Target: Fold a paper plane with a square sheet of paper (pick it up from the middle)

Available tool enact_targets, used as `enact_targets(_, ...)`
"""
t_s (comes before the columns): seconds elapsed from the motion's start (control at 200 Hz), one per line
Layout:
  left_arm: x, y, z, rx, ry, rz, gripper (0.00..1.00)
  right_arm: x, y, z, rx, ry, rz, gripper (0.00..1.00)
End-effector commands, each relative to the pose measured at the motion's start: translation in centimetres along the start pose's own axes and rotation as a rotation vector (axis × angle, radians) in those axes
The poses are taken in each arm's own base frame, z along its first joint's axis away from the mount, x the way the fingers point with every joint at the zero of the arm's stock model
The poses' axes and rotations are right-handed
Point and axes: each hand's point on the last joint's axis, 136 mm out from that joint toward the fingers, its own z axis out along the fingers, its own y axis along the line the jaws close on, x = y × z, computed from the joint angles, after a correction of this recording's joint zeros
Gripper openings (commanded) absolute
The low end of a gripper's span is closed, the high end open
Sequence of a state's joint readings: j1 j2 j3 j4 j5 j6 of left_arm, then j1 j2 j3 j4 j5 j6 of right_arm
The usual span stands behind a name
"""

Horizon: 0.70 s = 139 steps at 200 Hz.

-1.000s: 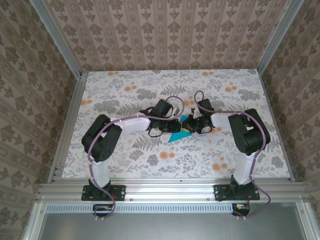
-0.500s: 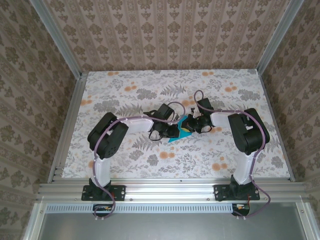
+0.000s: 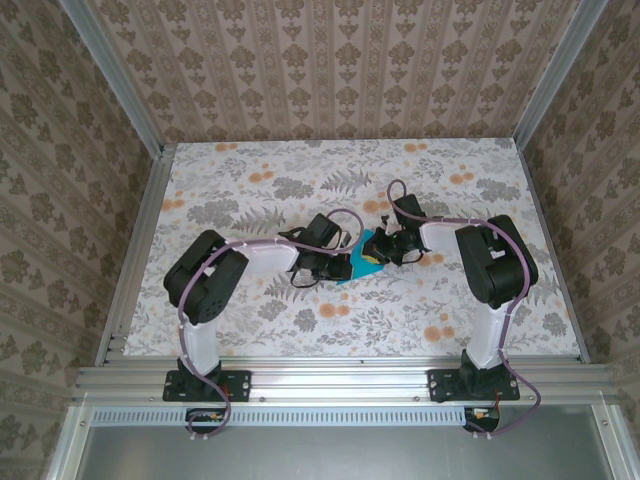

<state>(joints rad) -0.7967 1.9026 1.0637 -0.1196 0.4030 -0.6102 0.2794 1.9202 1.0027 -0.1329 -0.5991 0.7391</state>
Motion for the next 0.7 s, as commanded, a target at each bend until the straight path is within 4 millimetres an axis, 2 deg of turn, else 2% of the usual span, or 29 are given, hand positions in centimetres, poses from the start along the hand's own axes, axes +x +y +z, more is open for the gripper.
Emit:
enact_targets(0.0,4.5,3.9,-0.4,-0.14,0.134,-0.084,0.05,2.6,-10.5,1.4,0.361,0.038,0.168,0.12)
enact_targets(0.14,5.1,4.8,-1.1,-0.192,0.144,-0.076,0.04,2.6,-10.6,1.4,0.366,0.04,0.169,0.12)
enact_targets(0.31,4.1,5.0,-2.3,-0.238,0.093,-0.068,0.04,2.6,-10.7,1.4,0.368,0.041,0.169,0.12)
enact_targets(0.38,3.2,4.2,-2.7,-0.219,0.059,-0.061,0.04,2.6,-10.8,1.4,0.37,0.042,0.171,0.12)
enact_targets(0.51,1.5,1.3,-3.5,-0.117,0.0,-0.03,0.07,2.6,-10.8,1.4,0.371,0.043,0.17,0.12)
enact_targets(0.625,0.9,-0.8,-3.7,-0.041,-0.022,-0.012,0.08,2.6,-10.8,1.5,0.37,0.043,0.169,0.12)
enact_targets(0.69,0.9,-1.3,-3.5,-0.025,-0.021,-0.012,0.08,2.7,-10.8,1.5,0.371,0.044,0.17,0.12)
